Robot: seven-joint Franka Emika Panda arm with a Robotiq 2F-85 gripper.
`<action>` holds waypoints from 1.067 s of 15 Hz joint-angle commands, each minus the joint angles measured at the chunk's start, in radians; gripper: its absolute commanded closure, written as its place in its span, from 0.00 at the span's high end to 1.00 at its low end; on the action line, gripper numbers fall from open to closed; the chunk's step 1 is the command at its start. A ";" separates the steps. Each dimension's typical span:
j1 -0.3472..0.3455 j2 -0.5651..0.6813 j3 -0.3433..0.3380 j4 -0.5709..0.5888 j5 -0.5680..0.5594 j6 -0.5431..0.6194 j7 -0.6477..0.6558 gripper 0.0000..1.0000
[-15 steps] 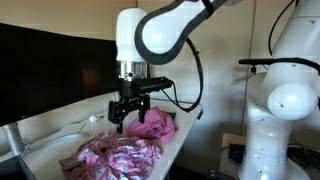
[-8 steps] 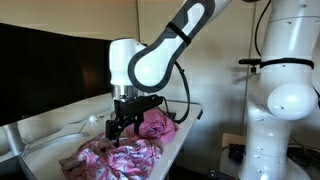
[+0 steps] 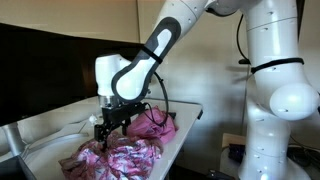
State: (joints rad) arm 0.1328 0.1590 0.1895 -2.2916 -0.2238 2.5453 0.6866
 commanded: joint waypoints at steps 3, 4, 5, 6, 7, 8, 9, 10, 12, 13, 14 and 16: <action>0.061 0.161 -0.051 0.126 0.069 0.013 -0.043 1.00; 0.068 0.182 -0.056 0.140 0.079 0.014 -0.053 1.00; 0.074 0.202 -0.058 0.152 0.093 0.007 -0.063 1.00; 0.081 0.220 -0.063 0.161 0.102 0.005 -0.069 1.00; 0.085 0.237 -0.063 0.168 0.118 -0.002 -0.082 1.00; 0.090 0.250 -0.065 0.172 0.131 -0.005 -0.090 1.00; 0.102 0.259 -0.073 0.176 0.137 -0.033 -0.078 1.00; 0.115 0.267 -0.085 0.181 0.141 -0.053 -0.060 1.00; 0.125 0.273 -0.093 0.188 0.157 -0.109 -0.056 0.74; 0.122 0.269 -0.086 0.189 0.175 -0.138 -0.072 0.68; 0.125 0.266 -0.088 0.191 0.181 -0.156 -0.066 0.61; 0.125 0.250 -0.085 0.186 0.194 -0.186 -0.066 0.48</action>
State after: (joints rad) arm 0.2476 0.4154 0.1107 -2.0943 -0.0716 2.4037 0.6394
